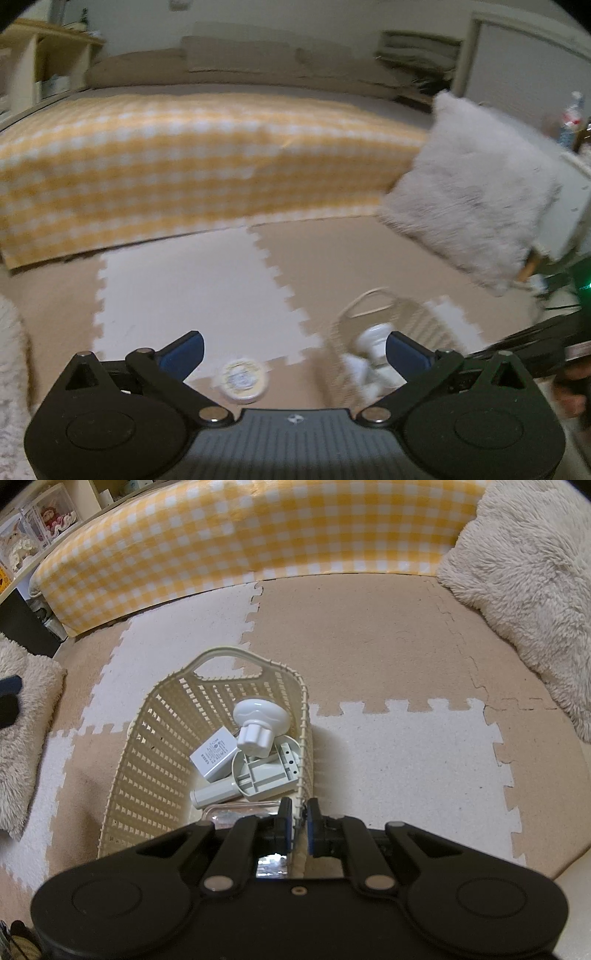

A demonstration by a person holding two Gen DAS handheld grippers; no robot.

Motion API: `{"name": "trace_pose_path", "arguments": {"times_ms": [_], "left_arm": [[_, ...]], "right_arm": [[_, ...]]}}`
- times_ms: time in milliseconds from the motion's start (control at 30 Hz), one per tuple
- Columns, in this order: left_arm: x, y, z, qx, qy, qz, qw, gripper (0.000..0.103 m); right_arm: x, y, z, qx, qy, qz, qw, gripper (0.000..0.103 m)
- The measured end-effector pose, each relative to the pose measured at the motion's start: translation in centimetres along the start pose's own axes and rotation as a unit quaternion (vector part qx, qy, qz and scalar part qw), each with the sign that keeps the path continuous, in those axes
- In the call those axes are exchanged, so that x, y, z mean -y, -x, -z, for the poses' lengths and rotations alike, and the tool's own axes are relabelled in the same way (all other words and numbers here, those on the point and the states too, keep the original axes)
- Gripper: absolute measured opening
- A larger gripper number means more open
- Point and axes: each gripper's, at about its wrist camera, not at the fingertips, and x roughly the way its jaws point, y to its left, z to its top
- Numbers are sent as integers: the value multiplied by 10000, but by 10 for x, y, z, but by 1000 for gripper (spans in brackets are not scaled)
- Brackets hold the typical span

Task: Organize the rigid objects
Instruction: 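Move the left tool toward the round tape measure, then close the left tool on the round tape measure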

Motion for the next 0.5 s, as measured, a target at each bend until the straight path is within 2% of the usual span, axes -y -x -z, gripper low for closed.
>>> {"name": "trace_pose_path", "arguments": {"times_ms": [233,433,500], "left_arm": [[-26,-38,27,-267,92,-317,9991,103],[-37,-66,45,-165,33,-440,9989,103],[-38,-75,48,-186,3,-447,9988,99]], "right_arm": [[-1,0,0,-4,10,-2,10000,8],[0,0,0,-19,10,-12,10000,8],[-1,1,0,-23,32,-3,10000,8]]}}
